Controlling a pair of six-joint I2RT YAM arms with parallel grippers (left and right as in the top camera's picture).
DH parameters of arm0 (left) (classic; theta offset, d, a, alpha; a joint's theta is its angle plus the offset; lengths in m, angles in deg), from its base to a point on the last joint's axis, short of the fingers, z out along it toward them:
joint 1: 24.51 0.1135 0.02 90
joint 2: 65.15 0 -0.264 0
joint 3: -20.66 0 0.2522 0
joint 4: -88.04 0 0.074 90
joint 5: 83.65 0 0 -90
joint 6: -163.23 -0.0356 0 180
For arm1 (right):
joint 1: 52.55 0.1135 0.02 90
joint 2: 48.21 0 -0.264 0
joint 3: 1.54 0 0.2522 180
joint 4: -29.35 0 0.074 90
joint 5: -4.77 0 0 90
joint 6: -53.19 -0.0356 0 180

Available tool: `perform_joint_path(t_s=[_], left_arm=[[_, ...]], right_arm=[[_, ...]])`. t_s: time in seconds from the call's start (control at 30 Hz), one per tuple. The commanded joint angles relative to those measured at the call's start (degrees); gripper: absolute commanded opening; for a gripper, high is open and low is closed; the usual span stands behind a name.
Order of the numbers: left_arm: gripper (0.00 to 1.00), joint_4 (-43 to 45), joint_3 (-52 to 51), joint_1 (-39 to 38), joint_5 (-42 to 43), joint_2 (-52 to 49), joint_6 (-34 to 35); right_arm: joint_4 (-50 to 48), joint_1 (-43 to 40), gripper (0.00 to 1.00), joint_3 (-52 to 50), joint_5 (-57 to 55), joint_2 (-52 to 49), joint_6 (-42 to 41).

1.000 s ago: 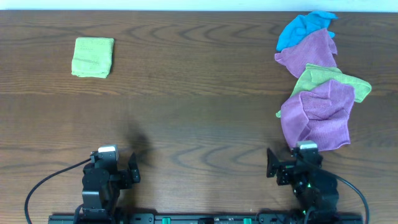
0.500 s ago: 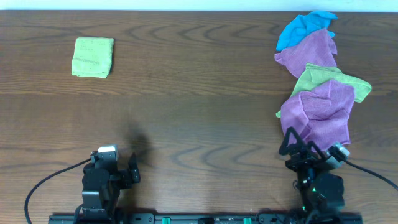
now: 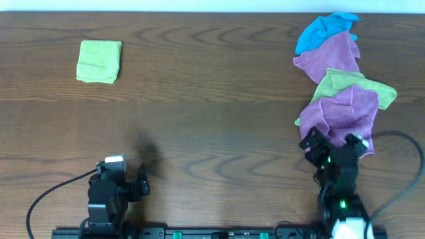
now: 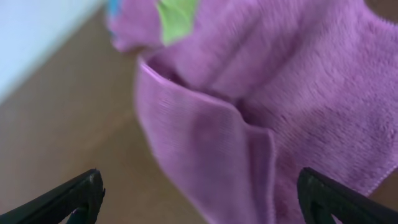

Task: Fold the cloth
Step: 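Reach the right gripper to the front purple cloth's edge and grasp it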

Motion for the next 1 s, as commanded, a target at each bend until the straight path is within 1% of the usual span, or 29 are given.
perform_joint_path(t_s=[0.0, 0.07, 0.13, 0.2, 0.33, 0.4, 0.5, 0.73, 0.83, 0.97], left_arm=[[0.95, -0.87, -0.66, -0.17, -0.55, 0.37, -0.59], [0.95, -0.87, -0.66, -0.17, -0.52, 0.37, -0.59], [0.95, -0.87, -0.66, -0.17, -0.55, 0.37, -0.59], [0.95, -0.85, -0.66, -0.17, -0.55, 0.37, -0.59], [0.95, -0.85, -0.66, -0.17, -0.55, 0.37, -0.59], [0.95, -0.87, -0.66, -0.17, -0.55, 0.37, -0.59], [0.95, -0.85, -0.66, -0.17, -0.55, 0.37, -0.59], [0.95, -0.85, -0.66, -0.17, -0.55, 0.37, -0.59], [0.96, -0.87, -0.66, -0.17, -0.55, 0.37, -0.59], [0.95, -0.85, -0.66, -0.17, -0.52, 0.37, -0.59]], right_arm=[[0.55, -0.83, 0.99, 6.51, 0.96, -10.01, 7.58], [3.93, -0.83, 0.99, 11.43, 0.87, -16.98, 10.34], [7.37, -0.83, 0.99, 15.50, 0.13, -21.90, 11.10], [11.43, -0.83, 0.99, 19.19, -4.13, -25.53, 10.86], [18.40, -1.42, 0.99, 23.96, -16.00, -27.76, 8.39], [21.16, -2.91, 0.99, 25.57, -18.32, -27.67, 6.64], [22.84, -6.88, 0.99, 26.34, -16.46, -27.67, 2.51], [20.37, -18.01, 0.99, 26.32, -8.44, -28.33, 0.85], [17.68, -20.70, 0.99, 26.32, -4.79, -30.34, 0.83], [17.00, -21.97, 0.99, 26.32, -3.98, -33.44, 0.83]])
